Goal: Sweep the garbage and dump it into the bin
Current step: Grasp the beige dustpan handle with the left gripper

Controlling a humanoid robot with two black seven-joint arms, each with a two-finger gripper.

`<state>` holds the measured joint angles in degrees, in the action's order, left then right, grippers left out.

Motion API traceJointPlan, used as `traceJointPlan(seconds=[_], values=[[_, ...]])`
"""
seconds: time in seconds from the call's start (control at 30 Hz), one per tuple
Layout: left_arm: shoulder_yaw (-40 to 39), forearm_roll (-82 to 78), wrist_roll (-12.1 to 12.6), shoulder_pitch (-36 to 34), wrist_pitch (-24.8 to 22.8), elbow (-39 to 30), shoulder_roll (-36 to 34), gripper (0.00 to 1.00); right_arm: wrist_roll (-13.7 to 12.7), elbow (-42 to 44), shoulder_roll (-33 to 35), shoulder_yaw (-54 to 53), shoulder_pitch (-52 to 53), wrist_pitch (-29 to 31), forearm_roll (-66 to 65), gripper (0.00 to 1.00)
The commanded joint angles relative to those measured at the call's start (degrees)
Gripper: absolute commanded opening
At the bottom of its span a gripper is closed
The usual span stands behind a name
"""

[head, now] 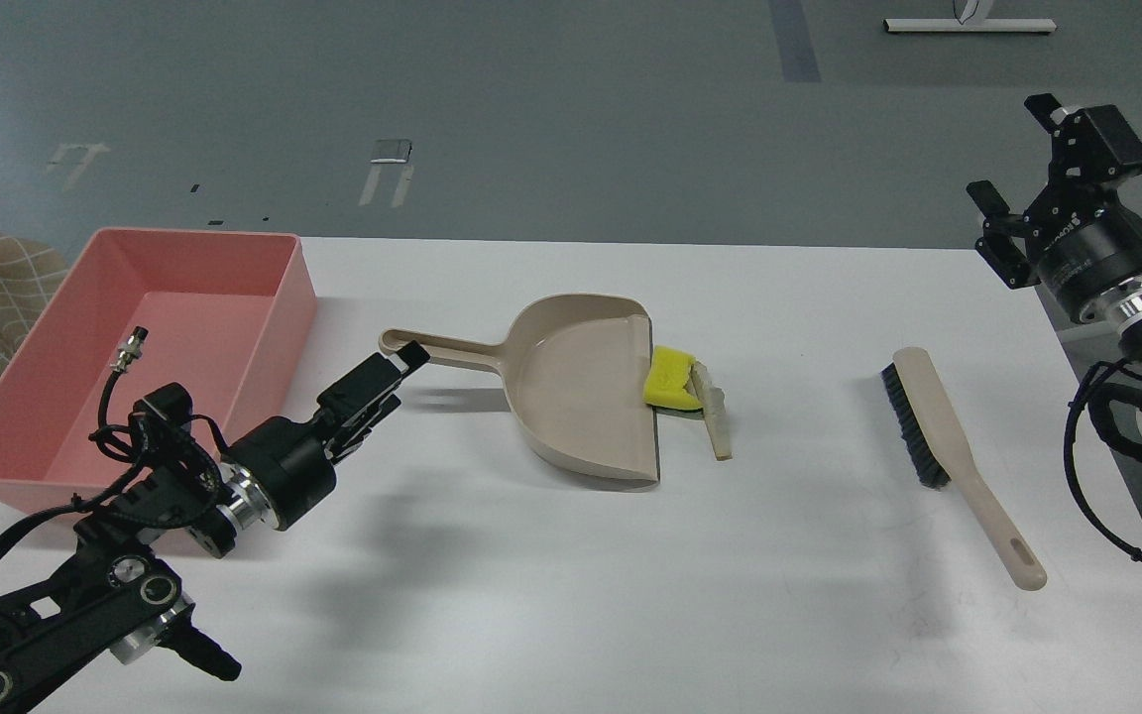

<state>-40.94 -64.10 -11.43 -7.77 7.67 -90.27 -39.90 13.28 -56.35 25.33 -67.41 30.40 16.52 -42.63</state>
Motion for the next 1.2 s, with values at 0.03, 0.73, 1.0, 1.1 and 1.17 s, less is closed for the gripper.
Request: traceJointPlan(seconds=[0.03,0.73,1.0,1.1,1.17], values=[[0.42,-0.06,0.62,-1.19,0.59,5.09,5.17,1.0,0.0,-0.08,-0.02,0.0,0.01,0.0,0.0,1.0],[0.51,0.02,1.41,-8.31,1.21,20.31,16.52,1.0,0.0,-0.08,0.33,0.0,0.1,0.0,0.0,1.0],[0.42,0.11,1.5,-10.51,1.56,24.44,20.21,1.0,0.0,-0.08,0.33,0.0,0.19,0.0,0.0,1.0],[0.42,0.11,1.5,-11.13,1.56,25.67,20.65,1.0,0.0,-0.08,0.42,0.0,0.28,0.0,0.0,1.0],[0.51,0.11,1.41,-11.65,1.65,25.94,20.74,0.98,0.0,-0.08,0.42,0.08,0.19,0.0,0.0,1.0]])
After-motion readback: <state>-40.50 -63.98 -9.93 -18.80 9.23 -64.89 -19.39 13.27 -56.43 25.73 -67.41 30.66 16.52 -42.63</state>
